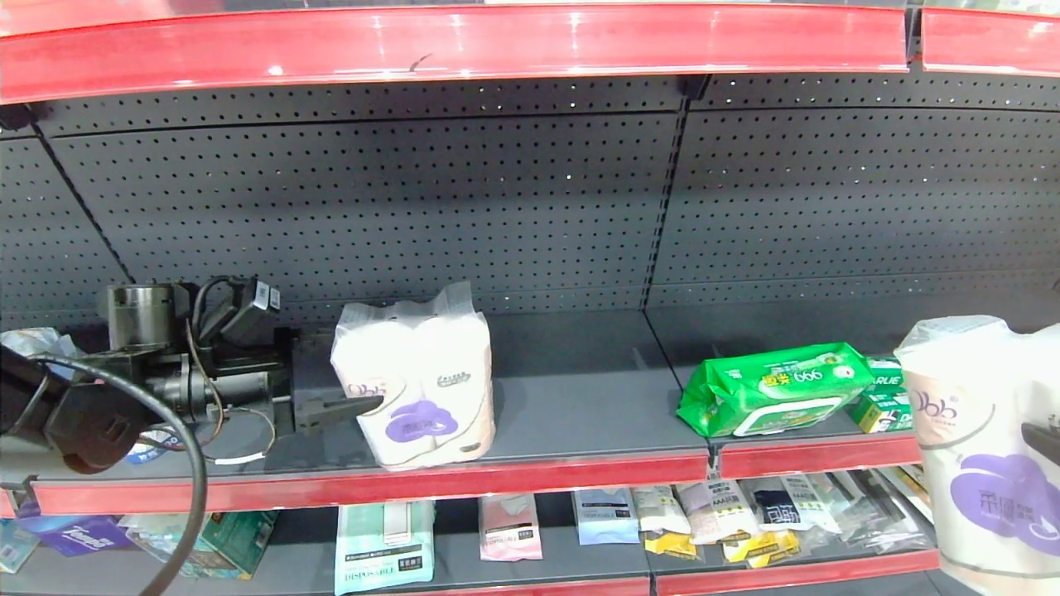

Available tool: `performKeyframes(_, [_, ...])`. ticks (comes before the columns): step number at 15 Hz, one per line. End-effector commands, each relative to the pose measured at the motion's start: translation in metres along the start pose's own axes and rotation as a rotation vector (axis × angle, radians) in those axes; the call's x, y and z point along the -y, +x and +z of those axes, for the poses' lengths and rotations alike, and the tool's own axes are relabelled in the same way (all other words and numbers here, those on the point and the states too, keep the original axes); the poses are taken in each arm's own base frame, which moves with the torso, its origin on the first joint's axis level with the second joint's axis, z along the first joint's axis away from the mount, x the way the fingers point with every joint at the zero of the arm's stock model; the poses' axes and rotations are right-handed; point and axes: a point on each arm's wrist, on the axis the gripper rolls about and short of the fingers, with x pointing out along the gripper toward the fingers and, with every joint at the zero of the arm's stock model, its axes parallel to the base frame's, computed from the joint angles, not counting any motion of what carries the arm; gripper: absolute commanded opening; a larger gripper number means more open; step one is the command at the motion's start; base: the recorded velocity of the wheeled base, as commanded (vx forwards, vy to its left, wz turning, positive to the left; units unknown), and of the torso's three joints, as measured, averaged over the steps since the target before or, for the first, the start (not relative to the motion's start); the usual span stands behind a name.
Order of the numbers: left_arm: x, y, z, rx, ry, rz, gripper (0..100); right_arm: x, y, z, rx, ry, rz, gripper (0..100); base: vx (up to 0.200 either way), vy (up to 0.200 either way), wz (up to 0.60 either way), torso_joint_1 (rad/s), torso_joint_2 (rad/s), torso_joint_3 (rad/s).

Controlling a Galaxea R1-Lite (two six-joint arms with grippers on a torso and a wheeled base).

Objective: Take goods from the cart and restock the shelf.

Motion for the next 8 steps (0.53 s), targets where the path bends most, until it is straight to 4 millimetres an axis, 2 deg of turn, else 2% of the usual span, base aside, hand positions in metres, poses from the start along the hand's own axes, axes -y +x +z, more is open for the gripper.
performKeyframes(1, [0.007,-0.015,0.012,0.021,0.001,0.04,100,0.0,0.0,0.0,-0.001,-0.002,0.001,0,0.0,0.0,0.0,0.0,0.0,0.0])
performKeyframes(5, [0.012,-0.023,0.025,0.068,-0.007,0.081,100,0.0,0.0,0.001,0.002,-0.001,0.006,0,0.0,0.0,0.0,0.0,0.0,0.0])
performKeyframes(8, [0.022,-0.04,0.034,0.069,-0.035,0.274,100,-0.001,0.001,0.0,0.0,-0.002,0.018,0,0.0,0.0,0.0,0.0,0.0,0.0])
